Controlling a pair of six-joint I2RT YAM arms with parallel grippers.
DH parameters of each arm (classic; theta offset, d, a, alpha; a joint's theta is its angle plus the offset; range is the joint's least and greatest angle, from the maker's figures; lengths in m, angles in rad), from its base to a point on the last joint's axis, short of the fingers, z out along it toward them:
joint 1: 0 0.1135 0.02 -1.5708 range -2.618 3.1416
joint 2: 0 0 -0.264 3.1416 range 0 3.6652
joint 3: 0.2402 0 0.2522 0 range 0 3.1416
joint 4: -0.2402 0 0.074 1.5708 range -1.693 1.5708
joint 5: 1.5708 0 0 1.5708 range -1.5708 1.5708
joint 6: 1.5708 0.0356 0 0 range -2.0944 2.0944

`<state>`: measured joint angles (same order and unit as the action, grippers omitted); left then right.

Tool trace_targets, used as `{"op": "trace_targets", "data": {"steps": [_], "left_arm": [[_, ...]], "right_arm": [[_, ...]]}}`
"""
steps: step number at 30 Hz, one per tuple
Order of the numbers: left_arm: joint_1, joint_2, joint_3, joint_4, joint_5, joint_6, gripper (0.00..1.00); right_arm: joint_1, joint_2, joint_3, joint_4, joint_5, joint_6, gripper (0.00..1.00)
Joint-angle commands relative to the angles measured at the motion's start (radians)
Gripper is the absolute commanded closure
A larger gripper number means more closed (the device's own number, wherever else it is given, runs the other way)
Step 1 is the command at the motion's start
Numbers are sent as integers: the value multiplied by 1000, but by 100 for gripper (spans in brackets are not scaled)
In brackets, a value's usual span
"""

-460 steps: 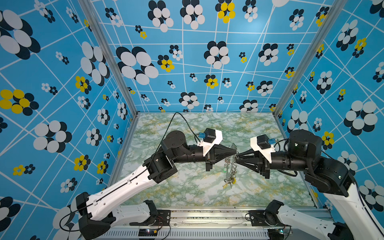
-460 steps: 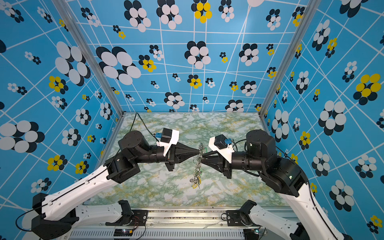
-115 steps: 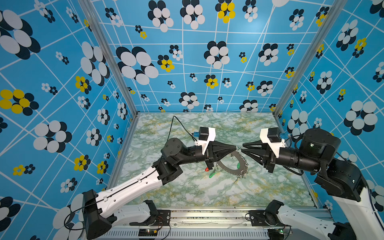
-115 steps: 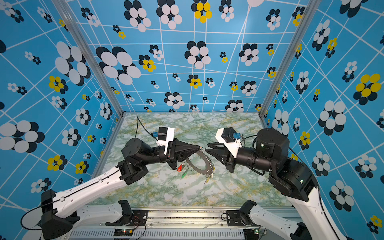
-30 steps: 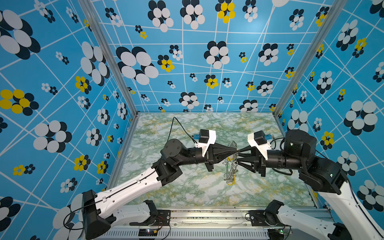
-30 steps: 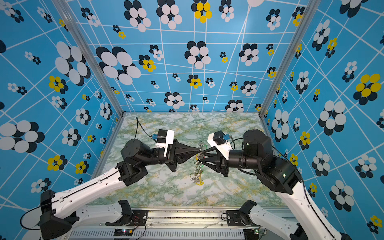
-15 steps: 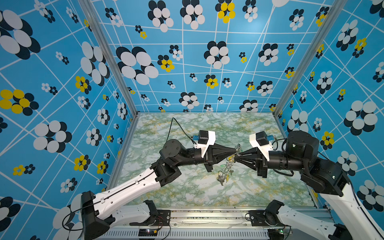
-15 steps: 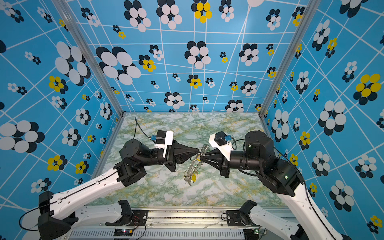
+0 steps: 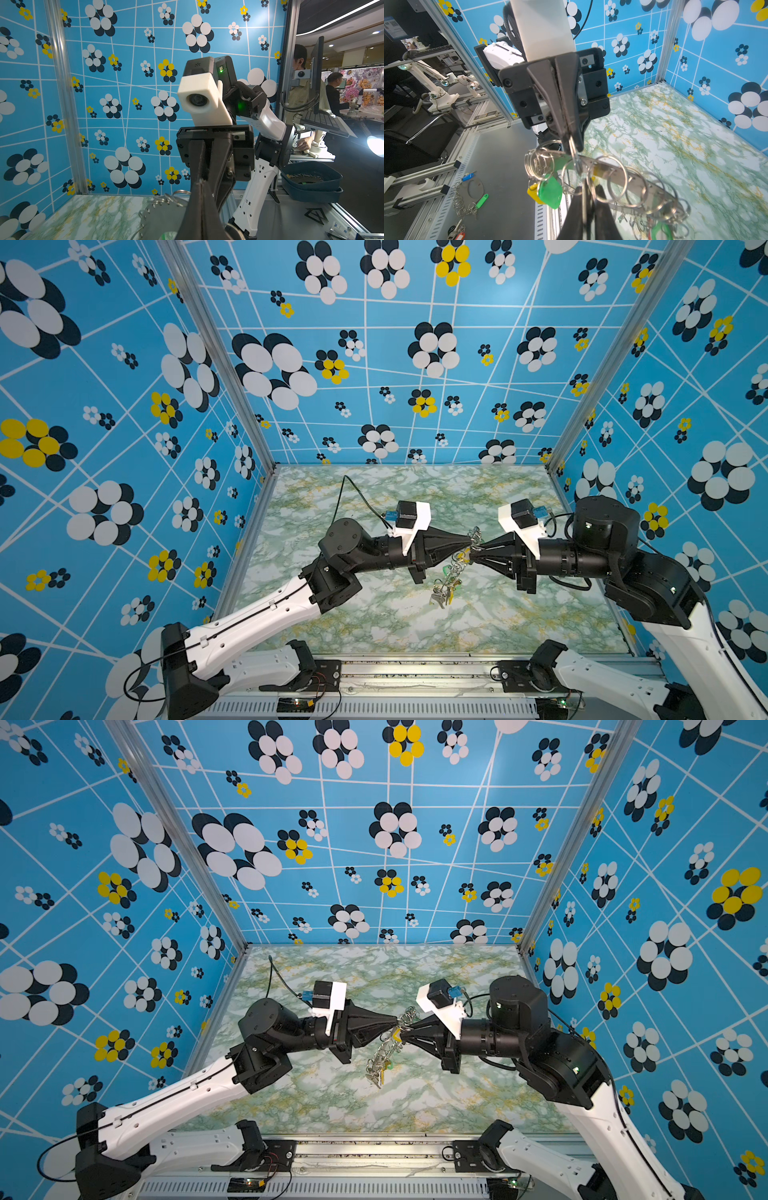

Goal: Put the keys on the keyring

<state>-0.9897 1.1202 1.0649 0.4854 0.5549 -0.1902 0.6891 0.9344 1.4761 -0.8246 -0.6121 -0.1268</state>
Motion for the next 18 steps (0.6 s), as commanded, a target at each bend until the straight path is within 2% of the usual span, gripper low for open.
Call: {"op": "trace_targets", "data": {"steps": [1, 18], "left_arm": [[-2, -3, 33, 33, -15, 15, 100], [-1, -31, 2, -8, -43, 30, 100]], "right_arm": [[0, 4, 52, -44, -3, -38, 100], [0, 22, 171, -164, 116, -104, 100]]}}
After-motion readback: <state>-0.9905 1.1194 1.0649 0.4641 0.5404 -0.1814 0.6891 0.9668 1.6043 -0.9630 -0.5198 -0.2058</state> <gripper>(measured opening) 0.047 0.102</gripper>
